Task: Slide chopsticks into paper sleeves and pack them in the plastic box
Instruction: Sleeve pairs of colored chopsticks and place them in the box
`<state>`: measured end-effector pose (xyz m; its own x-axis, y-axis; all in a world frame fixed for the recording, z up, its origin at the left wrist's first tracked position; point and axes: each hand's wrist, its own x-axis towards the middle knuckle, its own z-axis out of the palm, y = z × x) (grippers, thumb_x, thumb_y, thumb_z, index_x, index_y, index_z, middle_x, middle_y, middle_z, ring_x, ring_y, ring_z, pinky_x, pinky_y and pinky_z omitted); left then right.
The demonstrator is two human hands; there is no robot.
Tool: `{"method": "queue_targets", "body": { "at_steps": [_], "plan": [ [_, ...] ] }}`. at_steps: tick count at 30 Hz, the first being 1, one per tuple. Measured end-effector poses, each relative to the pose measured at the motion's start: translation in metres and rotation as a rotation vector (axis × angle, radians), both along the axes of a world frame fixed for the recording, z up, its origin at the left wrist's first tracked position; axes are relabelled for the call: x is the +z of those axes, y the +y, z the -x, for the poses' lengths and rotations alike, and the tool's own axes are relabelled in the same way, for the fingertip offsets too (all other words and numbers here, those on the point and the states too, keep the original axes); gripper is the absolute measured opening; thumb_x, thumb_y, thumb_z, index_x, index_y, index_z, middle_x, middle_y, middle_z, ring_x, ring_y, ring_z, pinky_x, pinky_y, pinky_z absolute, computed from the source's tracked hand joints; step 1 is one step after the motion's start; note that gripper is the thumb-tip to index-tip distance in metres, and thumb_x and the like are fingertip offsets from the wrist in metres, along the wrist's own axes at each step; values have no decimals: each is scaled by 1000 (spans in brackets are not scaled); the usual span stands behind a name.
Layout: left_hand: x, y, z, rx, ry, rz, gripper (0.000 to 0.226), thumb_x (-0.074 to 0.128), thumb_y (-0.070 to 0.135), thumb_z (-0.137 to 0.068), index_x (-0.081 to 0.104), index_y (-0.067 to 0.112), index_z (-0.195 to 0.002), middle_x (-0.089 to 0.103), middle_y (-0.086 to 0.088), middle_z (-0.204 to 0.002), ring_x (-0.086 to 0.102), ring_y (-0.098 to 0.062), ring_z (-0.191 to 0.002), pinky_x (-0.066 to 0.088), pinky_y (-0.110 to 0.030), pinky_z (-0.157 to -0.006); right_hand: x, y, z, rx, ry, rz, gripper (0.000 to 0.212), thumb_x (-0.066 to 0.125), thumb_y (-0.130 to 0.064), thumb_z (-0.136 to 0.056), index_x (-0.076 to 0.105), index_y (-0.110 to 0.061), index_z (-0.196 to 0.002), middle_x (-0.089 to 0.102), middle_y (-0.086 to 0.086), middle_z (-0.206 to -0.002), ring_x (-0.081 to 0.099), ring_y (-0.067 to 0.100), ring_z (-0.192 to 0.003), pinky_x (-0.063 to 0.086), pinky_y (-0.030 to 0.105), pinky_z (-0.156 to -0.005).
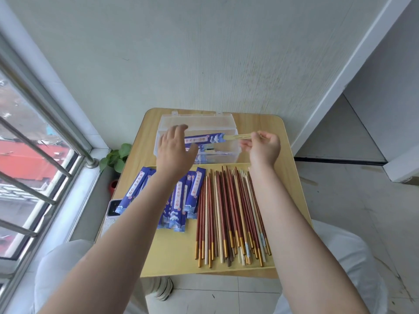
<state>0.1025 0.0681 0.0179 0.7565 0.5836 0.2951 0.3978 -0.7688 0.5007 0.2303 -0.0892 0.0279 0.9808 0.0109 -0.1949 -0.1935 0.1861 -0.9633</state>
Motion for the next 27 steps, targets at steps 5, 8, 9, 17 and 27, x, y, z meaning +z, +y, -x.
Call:
{"method": "queue_targets", "body": {
  "at_steps": [5, 8, 9, 17, 27],
  "plan": [
    [-40, 16, -6, -59, 317, 84, 72, 49, 41, -100, 18, 12, -158, 16, -8, -166, 5, -25, -155, 9, -42, -125, -17, 41, -18, 124, -13, 168, 9, 56, 0, -98, 51, -6, -101, 69, 13, -78, 72, 22, -58, 62, 36, -63],
    [-52, 15, -7, -60, 335, 77, 72, 46, 45, -101, 17, 13, -158, 16, -8, -166, 4, -27, -154, 12, -44, -124, -23, 52, -21, 308, -38, 382, 4, 59, -6, -97, 57, -6, -101, 73, 9, -83, 65, 13, -49, 58, 32, -59],
    [-54, 14, -7, -54, 338, 63, 72, 45, 47, -100, 17, 14, -158, 16, -7, -166, 5, -27, -154, 13, -44, -124, -24, 51, -24, 333, -47, 424, 2, 60, -8, -97, 59, -8, -98, 74, 8, -84, 60, 10, -45, 57, 35, -60],
    [-53, 14, -7, -44, 314, 84, 81, 41, 57, -99, 6, 18, -161, 8, -4, -168, 0, -22, -155, 7, -45, -125, -22, 33, -40, 459, -29, 520, 7, 60, -10, -98, 61, -7, -104, 75, 5, -88, 53, 11, -45, 40, 19, -40],
    [-57, 12, -11, -64, 510, -103, 72, 37, 59, -98, 20, 23, -158, 28, -5, -163, 19, -26, -151, 14, -45, -122, -34, 42, -37, 787, -490, 1296, 21, 46, -15, -102, 62, -11, -116, 65, 5, -106, 62, 26, -94, 50, 37, -76]
  ]
}}
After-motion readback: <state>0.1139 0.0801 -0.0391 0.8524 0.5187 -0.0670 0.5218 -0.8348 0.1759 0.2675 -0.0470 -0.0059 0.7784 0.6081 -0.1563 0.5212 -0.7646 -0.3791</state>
